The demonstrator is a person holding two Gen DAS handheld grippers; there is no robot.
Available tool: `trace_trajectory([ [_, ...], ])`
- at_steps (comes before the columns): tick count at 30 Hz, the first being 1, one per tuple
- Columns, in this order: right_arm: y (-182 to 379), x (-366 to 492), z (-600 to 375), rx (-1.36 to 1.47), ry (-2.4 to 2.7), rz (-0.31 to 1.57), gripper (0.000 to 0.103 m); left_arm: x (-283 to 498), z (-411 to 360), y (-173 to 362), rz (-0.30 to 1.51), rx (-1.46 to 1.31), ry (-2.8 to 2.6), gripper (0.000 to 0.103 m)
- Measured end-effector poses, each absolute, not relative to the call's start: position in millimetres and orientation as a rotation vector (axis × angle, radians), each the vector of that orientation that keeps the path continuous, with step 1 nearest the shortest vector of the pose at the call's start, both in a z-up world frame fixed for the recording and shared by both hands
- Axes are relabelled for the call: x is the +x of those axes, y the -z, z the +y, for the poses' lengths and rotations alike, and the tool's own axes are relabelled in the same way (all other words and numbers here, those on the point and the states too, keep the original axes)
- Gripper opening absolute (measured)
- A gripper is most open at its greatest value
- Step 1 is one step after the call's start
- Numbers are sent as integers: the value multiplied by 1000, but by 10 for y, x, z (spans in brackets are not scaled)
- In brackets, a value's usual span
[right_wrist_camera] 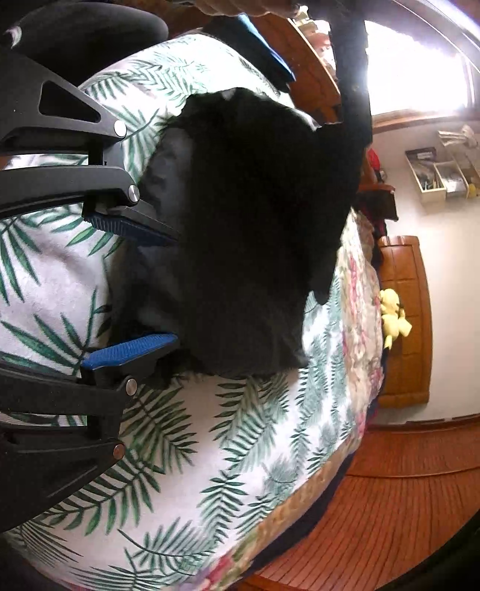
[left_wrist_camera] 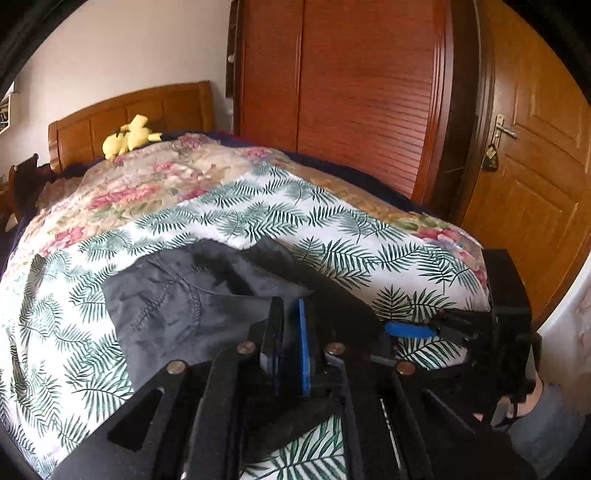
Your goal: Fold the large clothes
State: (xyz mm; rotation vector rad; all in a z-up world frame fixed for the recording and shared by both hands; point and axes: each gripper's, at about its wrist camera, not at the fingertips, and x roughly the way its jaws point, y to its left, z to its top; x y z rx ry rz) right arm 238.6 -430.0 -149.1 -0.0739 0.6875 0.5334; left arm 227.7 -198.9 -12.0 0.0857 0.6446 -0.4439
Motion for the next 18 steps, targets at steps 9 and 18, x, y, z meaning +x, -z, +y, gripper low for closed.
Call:
trace_trajectory([
  [9, 1008, 2359, -4108, -8, -563, 571, 53, 1943, -1533, 113, 609, 113, 393, 5],
  [18, 909, 2449, -3709, -1, -615, 554, 59, 1809, -988, 368, 641, 75, 305, 5],
])
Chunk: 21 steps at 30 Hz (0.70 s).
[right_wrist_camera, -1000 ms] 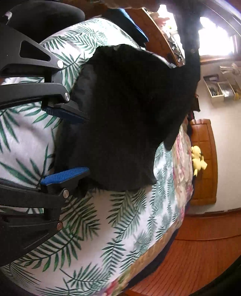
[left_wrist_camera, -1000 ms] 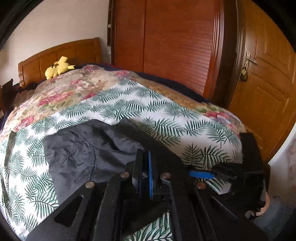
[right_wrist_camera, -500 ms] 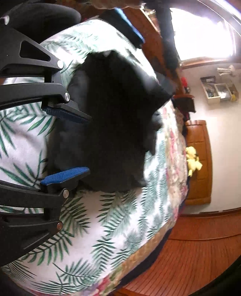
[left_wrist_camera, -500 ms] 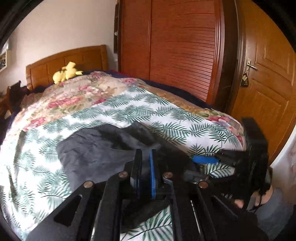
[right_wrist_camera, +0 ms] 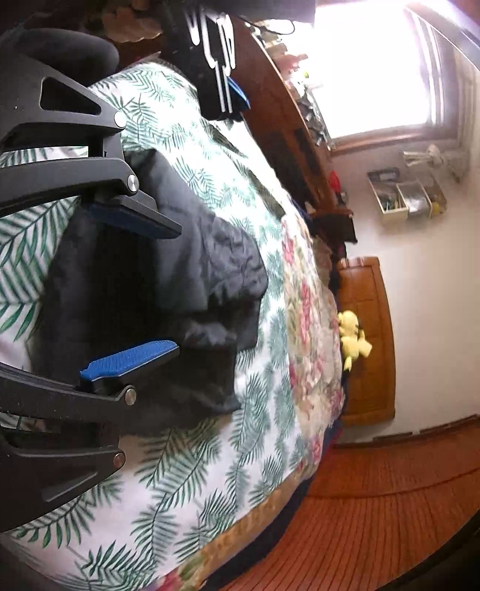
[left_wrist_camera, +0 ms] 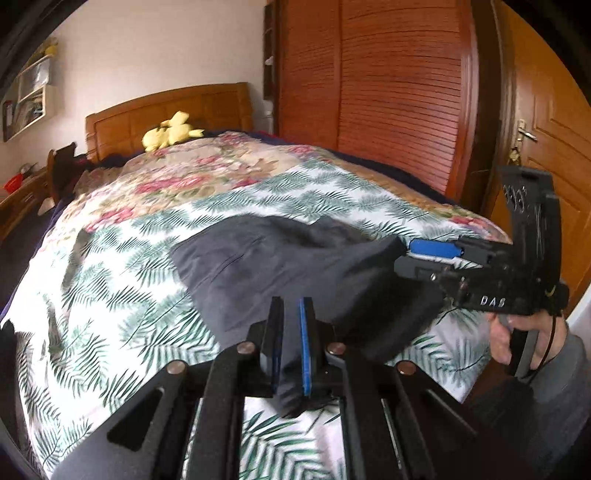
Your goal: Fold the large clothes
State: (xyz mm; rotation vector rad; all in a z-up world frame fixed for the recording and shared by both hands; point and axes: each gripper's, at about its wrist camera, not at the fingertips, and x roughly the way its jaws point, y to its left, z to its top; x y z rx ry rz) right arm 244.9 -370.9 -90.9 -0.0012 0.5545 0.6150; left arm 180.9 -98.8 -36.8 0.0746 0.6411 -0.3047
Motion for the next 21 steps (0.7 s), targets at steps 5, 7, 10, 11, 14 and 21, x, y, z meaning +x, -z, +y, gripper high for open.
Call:
trace_trajectory([
  [5, 1027, 2597, -3518, -16, -588, 588, 60, 1784, -783, 495, 666, 48, 273, 5],
  [7, 1077, 2695, -3503, 8, -586, 612, 60, 1756, -717, 516, 662, 45, 253, 5],
  [10, 1110, 2767, -3508, 42, -576, 620, 60, 1726, -630, 546, 662, 31, 242, 5],
  [11, 1117, 2784, -3509, 51, -574, 624, 60, 1719, -604, 557, 663, 28, 239, 5],
  [14, 1177, 2847, -3477, 60, -585, 654, 60, 1714, -531, 598, 670, 20, 229, 5],
  [21, 1310, 2807, -3239, -23, -640, 718, 18, 1711, -433, 649, 679, -2, 214, 5],
])
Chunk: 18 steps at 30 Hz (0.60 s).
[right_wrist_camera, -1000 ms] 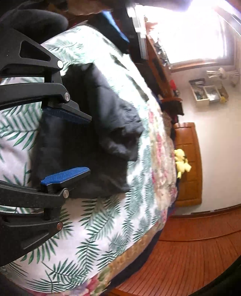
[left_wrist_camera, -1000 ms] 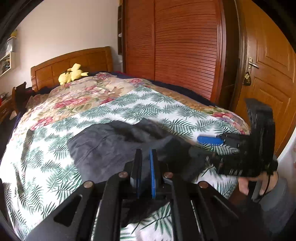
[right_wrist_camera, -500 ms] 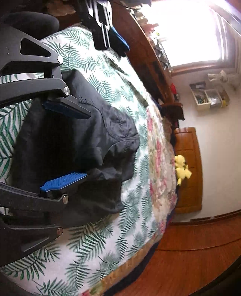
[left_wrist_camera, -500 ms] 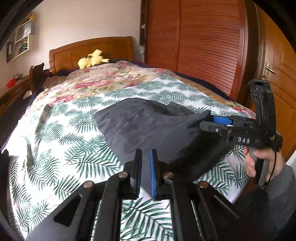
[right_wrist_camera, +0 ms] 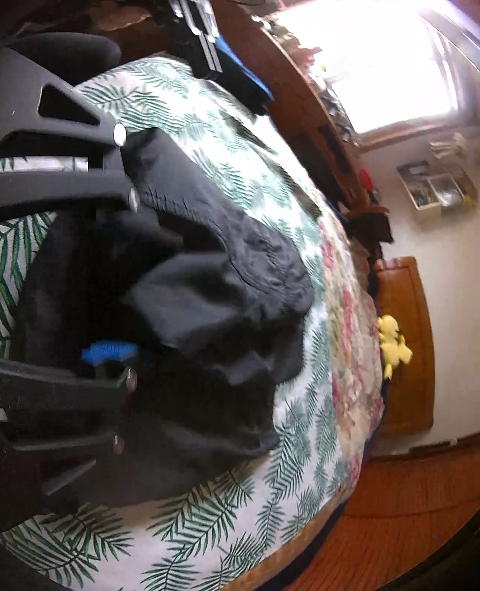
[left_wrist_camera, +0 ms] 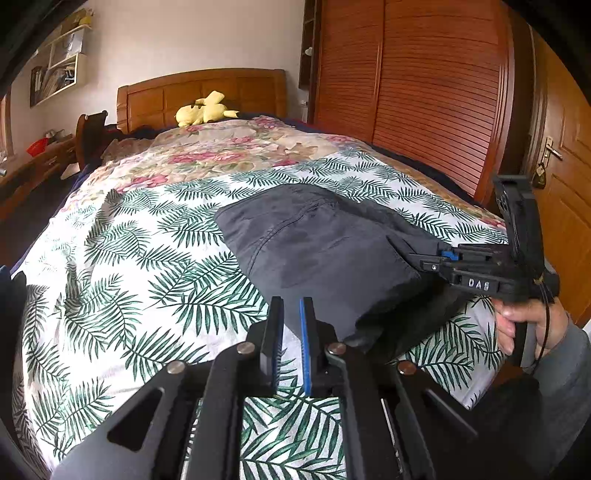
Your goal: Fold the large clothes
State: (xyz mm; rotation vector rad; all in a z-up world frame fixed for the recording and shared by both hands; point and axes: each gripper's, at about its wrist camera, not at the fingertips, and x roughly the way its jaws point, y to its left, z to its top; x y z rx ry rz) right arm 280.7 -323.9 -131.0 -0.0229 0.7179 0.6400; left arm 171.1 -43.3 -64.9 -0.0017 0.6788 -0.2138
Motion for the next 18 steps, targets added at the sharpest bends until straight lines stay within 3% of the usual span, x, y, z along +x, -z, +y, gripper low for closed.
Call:
trace_trajectory([
  [3, 1319, 2701, -3120, -115, -647, 703, 8, 1719, -425, 668, 685, -4, 208, 5],
  [6, 1260, 2615, -3163, -118, -638, 660, 6, 1730, -429, 677, 686, -6, 209, 5],
  [18, 912, 2254, -4156, -41, -442, 487, 4, 1858, -799, 725, 688, 41, 281, 5],
])
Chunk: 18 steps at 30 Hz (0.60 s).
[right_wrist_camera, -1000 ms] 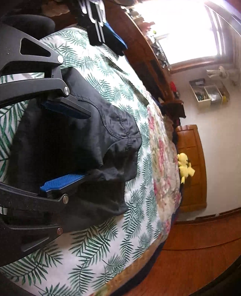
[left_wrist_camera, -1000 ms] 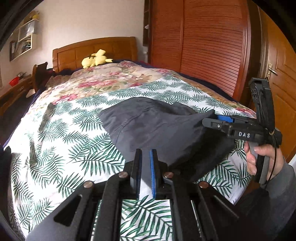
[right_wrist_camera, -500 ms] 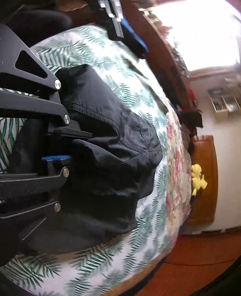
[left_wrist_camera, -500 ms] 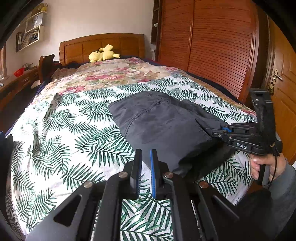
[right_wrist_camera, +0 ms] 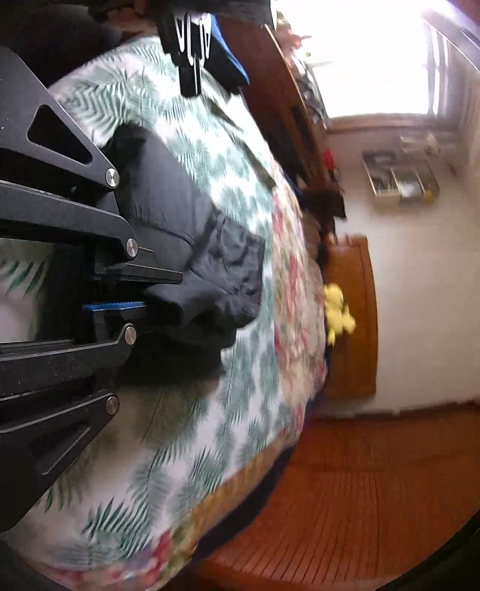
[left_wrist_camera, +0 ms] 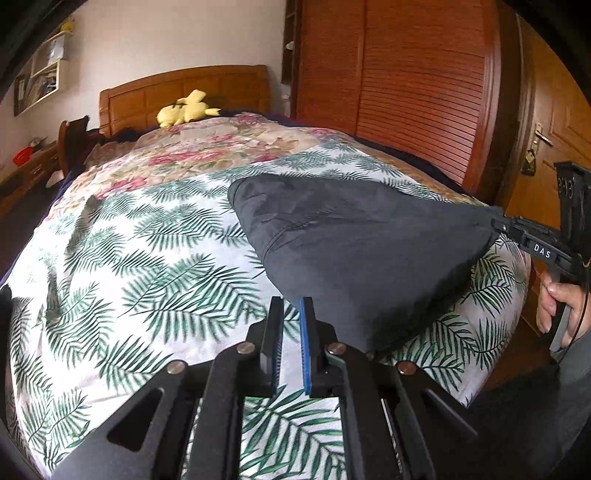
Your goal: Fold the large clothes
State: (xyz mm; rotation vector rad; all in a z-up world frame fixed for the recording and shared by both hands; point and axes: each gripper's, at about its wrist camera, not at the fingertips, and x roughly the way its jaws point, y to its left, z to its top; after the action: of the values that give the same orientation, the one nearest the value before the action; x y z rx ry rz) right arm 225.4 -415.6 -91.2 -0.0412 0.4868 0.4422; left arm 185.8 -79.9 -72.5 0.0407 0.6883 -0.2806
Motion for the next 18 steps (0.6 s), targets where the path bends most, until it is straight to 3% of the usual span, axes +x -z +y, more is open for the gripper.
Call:
trace_trajectory([
  [10, 1191, 2312, -4363, -51, -393, 567, 5, 2107, -1008, 745, 684, 54, 324, 5],
  [13, 1228, 2350, -4385, -28, -369, 584, 16, 2271, -1029, 777, 697, 64, 338, 7],
  [14, 1239, 2358, -4384, -31, -350, 585, 30, 2303, -1030, 789, 697, 68, 336, 8],
  [15, 1243, 2355, -4388, -40, -314, 580, 51, 2374, -1033, 808, 698, 73, 334, 8],
  [18, 1248, 2335, -4421, -35, -289, 557, 61, 2552, -1036, 857, 713, 73, 339, 9],
])
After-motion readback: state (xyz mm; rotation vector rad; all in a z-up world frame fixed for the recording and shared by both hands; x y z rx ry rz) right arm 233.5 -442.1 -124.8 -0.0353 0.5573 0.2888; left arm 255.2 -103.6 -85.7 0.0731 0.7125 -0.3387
